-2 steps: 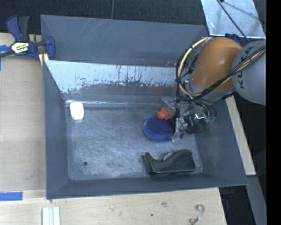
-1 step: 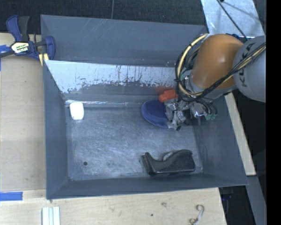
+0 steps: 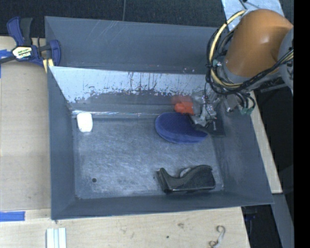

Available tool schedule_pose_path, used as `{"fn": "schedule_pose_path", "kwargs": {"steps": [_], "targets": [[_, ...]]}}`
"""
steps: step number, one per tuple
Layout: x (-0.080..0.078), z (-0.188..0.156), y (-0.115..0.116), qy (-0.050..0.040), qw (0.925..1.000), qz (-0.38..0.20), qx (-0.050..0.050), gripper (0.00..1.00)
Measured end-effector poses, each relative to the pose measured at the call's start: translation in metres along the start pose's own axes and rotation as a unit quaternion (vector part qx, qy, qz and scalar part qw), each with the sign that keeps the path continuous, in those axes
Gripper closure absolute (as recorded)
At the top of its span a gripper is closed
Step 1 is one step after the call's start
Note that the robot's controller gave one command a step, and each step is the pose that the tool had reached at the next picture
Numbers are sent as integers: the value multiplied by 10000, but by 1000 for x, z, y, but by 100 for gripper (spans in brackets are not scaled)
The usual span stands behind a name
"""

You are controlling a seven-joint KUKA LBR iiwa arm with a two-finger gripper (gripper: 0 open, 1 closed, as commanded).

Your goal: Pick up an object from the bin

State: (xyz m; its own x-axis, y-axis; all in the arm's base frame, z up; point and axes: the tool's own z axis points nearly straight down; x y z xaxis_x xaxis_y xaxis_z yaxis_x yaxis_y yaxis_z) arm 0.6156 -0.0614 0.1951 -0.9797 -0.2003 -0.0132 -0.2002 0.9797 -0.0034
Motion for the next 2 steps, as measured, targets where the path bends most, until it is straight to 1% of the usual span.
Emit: {"fn": "schedule_pose_path", "kwargs": {"steps": [1,2], "targets": [[0,-89,-3,-3,10000,-71,6,100],[37,-12,27,79,9942,1073,-14,100]]}}
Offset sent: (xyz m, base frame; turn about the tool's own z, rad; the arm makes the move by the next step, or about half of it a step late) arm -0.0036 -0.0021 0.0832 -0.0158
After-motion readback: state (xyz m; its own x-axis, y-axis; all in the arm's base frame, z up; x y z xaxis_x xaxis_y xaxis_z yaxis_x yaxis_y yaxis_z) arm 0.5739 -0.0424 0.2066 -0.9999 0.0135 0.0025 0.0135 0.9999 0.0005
